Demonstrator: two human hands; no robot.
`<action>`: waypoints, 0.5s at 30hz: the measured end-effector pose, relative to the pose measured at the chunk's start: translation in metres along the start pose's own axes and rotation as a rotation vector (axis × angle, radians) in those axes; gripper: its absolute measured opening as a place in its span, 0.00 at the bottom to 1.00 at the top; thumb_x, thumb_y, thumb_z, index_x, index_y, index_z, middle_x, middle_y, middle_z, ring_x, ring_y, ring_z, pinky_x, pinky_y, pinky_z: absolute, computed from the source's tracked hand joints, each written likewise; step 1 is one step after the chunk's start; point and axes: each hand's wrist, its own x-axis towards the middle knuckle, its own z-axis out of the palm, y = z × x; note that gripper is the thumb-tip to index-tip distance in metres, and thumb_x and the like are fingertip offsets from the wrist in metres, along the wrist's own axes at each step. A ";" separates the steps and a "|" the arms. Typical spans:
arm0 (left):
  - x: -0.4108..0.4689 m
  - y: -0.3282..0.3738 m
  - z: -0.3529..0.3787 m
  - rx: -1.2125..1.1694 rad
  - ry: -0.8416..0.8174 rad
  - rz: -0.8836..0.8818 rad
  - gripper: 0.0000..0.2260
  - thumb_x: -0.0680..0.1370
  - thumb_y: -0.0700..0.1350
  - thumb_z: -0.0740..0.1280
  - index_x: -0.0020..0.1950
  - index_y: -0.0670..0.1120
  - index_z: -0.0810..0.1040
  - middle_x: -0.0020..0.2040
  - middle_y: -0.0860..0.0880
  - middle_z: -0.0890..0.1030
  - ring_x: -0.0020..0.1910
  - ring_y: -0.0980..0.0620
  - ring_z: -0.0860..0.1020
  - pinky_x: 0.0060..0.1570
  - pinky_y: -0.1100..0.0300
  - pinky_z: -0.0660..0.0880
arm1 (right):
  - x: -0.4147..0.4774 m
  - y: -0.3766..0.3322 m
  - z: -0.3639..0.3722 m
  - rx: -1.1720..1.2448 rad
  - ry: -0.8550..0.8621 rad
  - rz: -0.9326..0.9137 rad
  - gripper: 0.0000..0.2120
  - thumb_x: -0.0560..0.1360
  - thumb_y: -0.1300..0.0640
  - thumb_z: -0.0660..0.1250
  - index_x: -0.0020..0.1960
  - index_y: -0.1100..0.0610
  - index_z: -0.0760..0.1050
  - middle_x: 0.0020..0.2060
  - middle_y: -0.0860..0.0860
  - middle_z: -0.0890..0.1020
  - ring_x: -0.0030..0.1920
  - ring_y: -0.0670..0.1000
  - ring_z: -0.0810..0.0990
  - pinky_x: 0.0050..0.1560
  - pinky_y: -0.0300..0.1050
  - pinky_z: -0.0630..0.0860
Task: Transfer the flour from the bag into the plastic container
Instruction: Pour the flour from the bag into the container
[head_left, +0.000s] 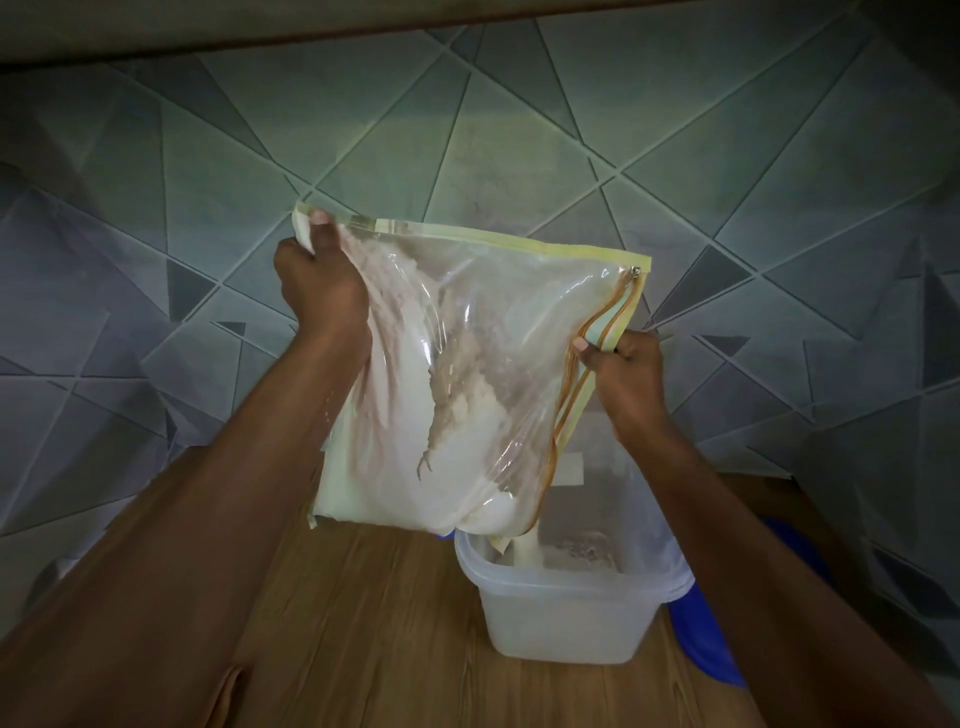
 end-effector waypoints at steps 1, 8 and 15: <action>-0.001 0.000 0.002 0.007 -0.005 0.004 0.12 0.84 0.56 0.60 0.46 0.51 0.66 0.42 0.54 0.72 0.39 0.58 0.74 0.43 0.62 0.72 | 0.000 0.002 -0.001 0.001 -0.005 -0.011 0.07 0.76 0.62 0.72 0.46 0.50 0.82 0.40 0.43 0.84 0.43 0.41 0.84 0.47 0.39 0.78; 0.000 -0.001 0.008 0.021 0.006 0.012 0.12 0.84 0.55 0.60 0.51 0.48 0.66 0.43 0.54 0.73 0.40 0.59 0.75 0.42 0.64 0.72 | 0.000 0.005 -0.010 0.005 -0.052 -0.013 0.08 0.76 0.62 0.72 0.43 0.49 0.82 0.43 0.48 0.86 0.48 0.48 0.85 0.54 0.47 0.81; -0.004 0.000 0.013 0.043 0.024 0.030 0.13 0.84 0.55 0.60 0.53 0.46 0.66 0.41 0.55 0.70 0.38 0.59 0.72 0.39 0.66 0.70 | 0.002 0.013 -0.009 -0.058 -0.003 -0.009 0.02 0.75 0.59 0.73 0.45 0.56 0.84 0.43 0.53 0.87 0.47 0.51 0.86 0.53 0.52 0.82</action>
